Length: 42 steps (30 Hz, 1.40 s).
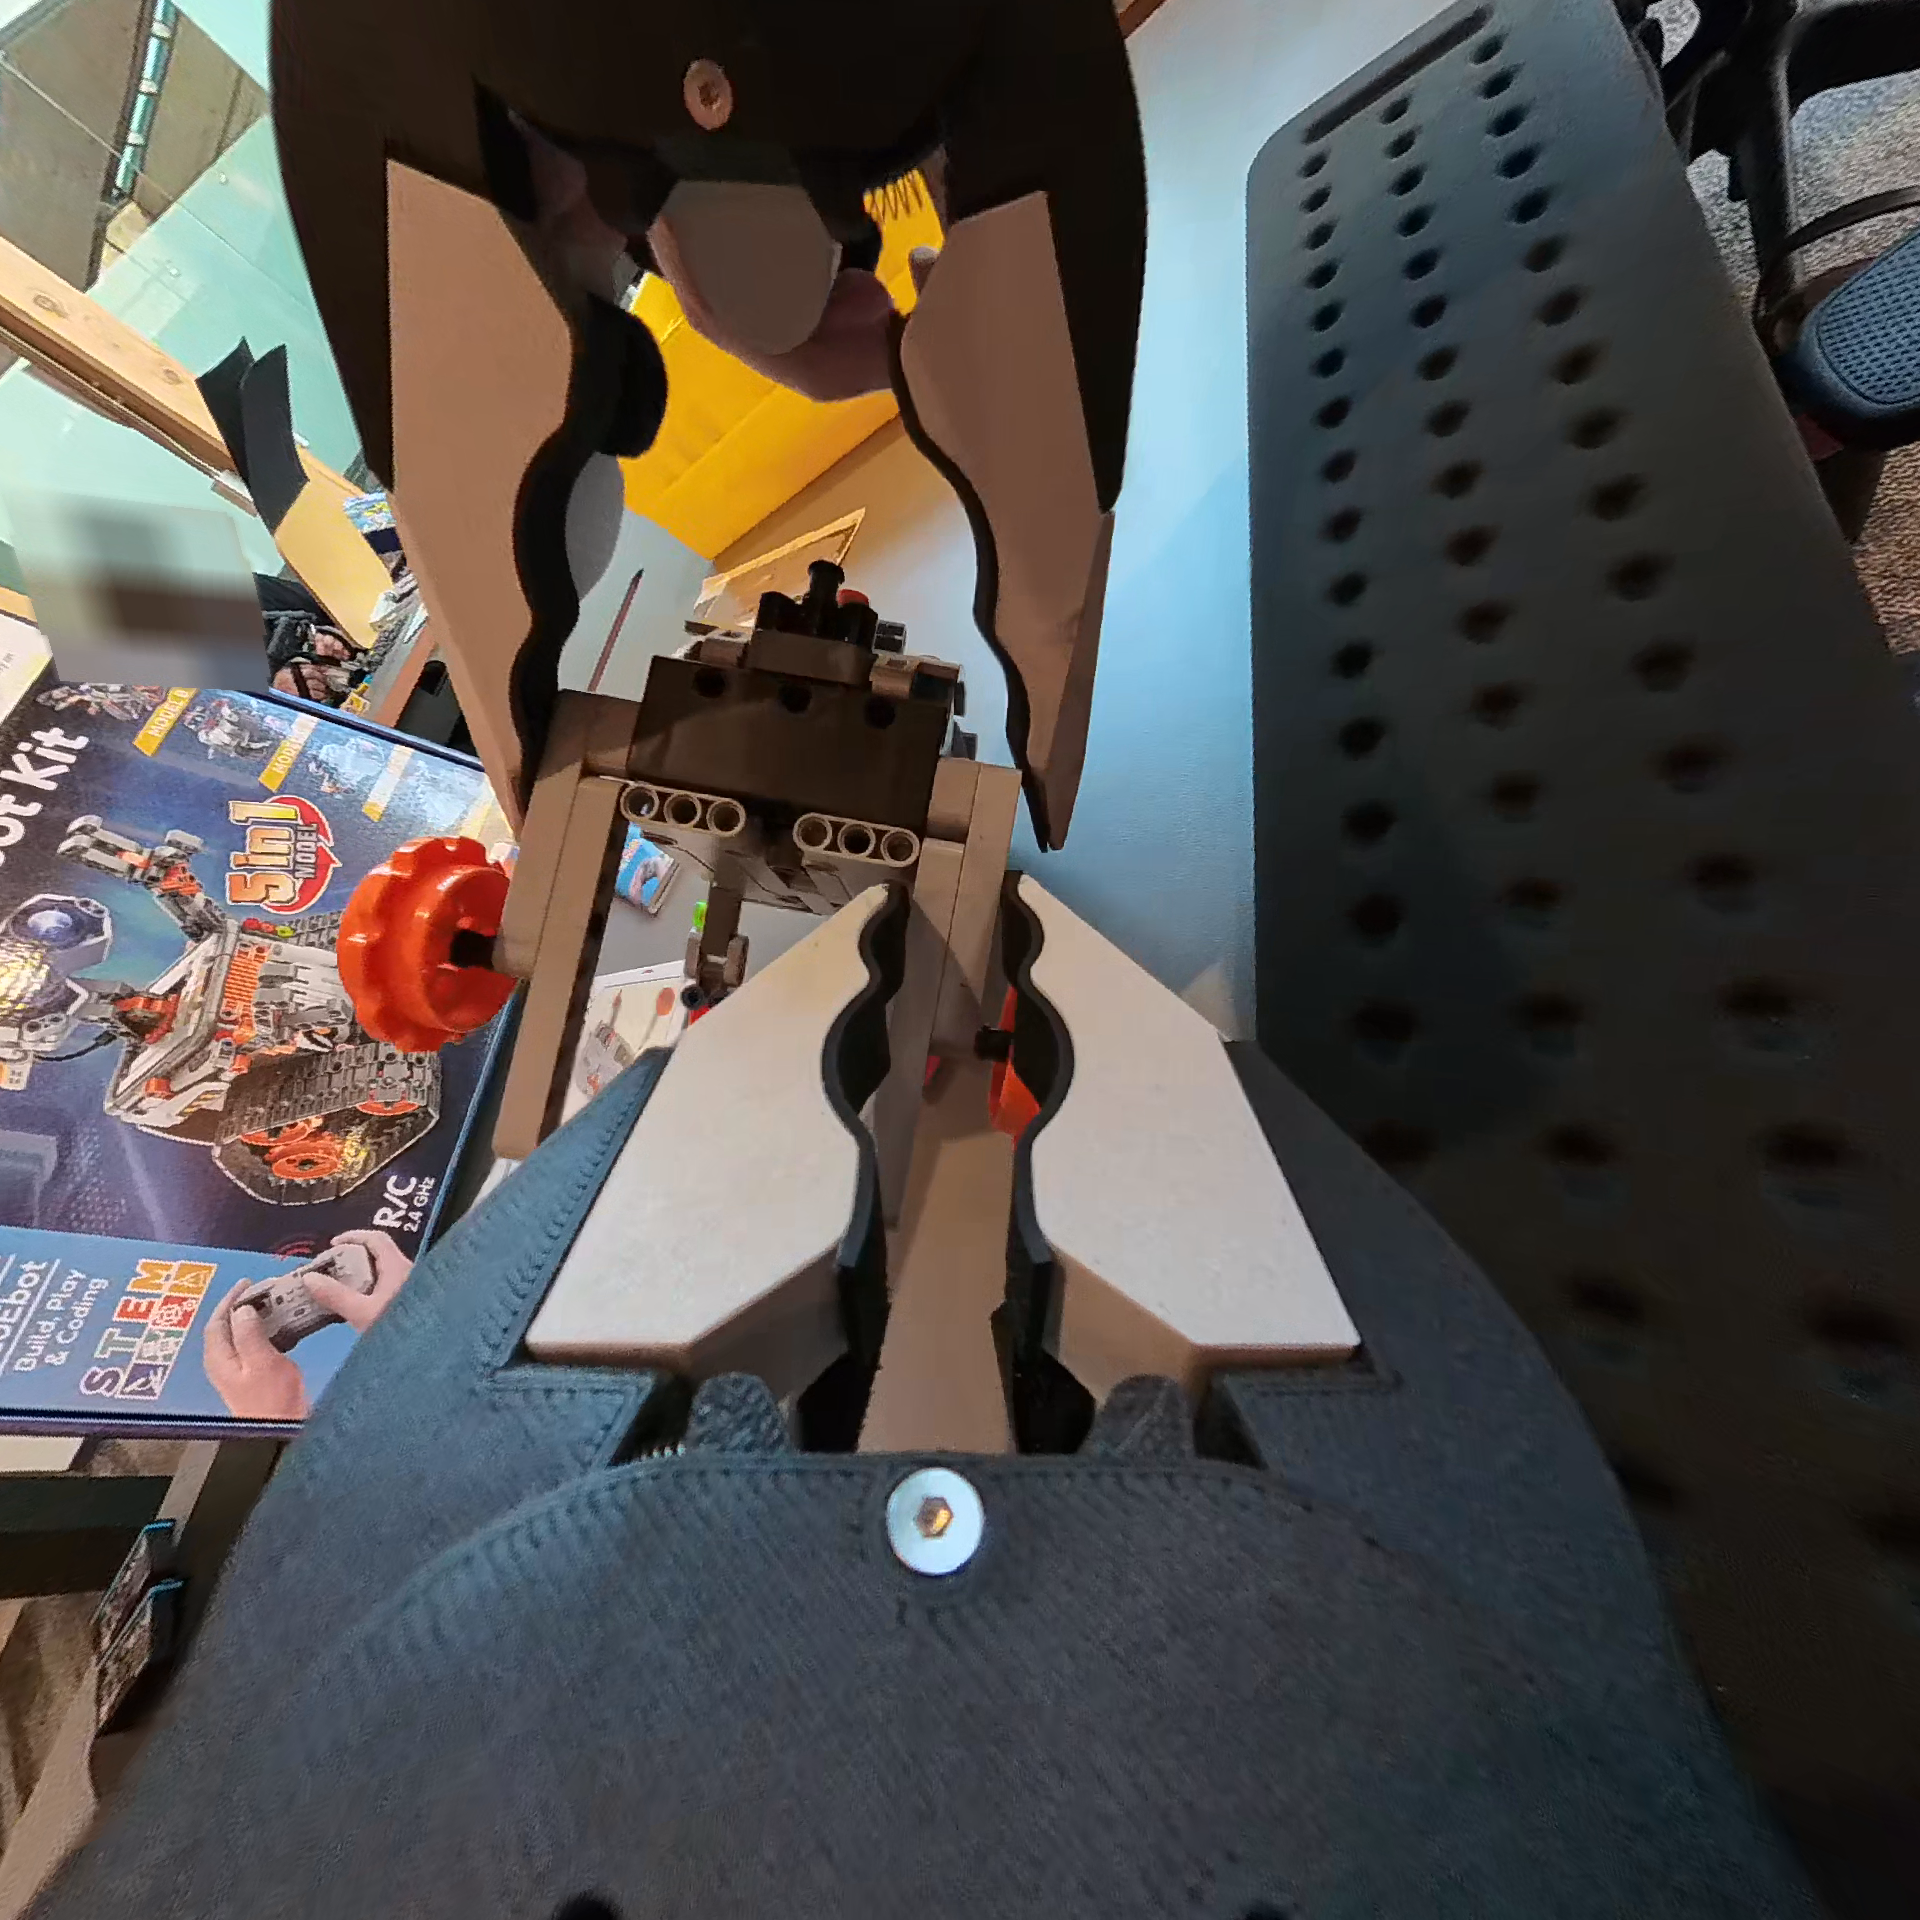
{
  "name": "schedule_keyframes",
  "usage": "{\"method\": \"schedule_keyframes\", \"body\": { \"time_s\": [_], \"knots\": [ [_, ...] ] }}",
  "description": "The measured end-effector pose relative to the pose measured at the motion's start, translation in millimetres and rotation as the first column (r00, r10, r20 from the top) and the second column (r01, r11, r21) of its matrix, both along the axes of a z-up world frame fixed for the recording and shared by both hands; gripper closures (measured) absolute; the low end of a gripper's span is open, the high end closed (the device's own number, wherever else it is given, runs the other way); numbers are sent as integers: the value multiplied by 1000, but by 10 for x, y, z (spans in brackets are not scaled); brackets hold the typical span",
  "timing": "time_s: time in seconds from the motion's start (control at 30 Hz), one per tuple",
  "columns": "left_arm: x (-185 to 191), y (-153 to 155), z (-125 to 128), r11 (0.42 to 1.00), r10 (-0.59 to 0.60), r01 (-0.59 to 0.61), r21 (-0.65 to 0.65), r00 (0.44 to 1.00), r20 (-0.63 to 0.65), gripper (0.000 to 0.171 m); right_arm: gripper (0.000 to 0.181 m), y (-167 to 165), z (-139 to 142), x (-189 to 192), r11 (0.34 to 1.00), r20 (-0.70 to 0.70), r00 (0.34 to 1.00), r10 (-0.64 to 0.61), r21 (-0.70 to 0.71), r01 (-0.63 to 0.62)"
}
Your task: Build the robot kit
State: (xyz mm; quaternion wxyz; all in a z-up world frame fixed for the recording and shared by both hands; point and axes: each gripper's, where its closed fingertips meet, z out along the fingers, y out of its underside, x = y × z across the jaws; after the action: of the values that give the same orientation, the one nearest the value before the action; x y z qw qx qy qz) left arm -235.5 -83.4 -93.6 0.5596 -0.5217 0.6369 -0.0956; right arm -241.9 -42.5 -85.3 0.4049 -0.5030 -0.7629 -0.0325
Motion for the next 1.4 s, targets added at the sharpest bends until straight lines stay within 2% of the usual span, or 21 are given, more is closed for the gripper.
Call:
{"method": "schedule_keyframes", "body": {
  "time_s": [0.6,0.97,1.1,1.2,1.23,1.3,1.4],
  "knots": [
    [-15,20,-9,1000,8,-8,-9,1000,-5,154,80,-11,13,-30,1000,-98,995,-5,4,5],
    [-4,14,-37,1000,3,-4,-19,1000,-16,155,80,-4,-7,-25,1000,-48,999,3,8,-2],
    [-12,40,-19,999,14,-14,-34,1000,3,154,75,38,13,-21,1000,-109,994,-19,7,20],
    [-2,22,-41,1000,6,-6,-22,1000,-11,155,83,25,-4,6,1000,-70,997,-17,18,19],
    [-7,24,-55,1000,6,-6,-17,1000,-20,155,95,66,31,12,998,-71,997,-36,52,40],
    [-25,47,-56,1000,17,-17,-13,1000,-19,154,95,91,30,3,998,-118,991,-55,33,59],
    [-21,41,-70,1000,11,-12,-28,1000,-18,154,66,148,47,90,988,-219,964,-153,-48,146]
  ]
}}
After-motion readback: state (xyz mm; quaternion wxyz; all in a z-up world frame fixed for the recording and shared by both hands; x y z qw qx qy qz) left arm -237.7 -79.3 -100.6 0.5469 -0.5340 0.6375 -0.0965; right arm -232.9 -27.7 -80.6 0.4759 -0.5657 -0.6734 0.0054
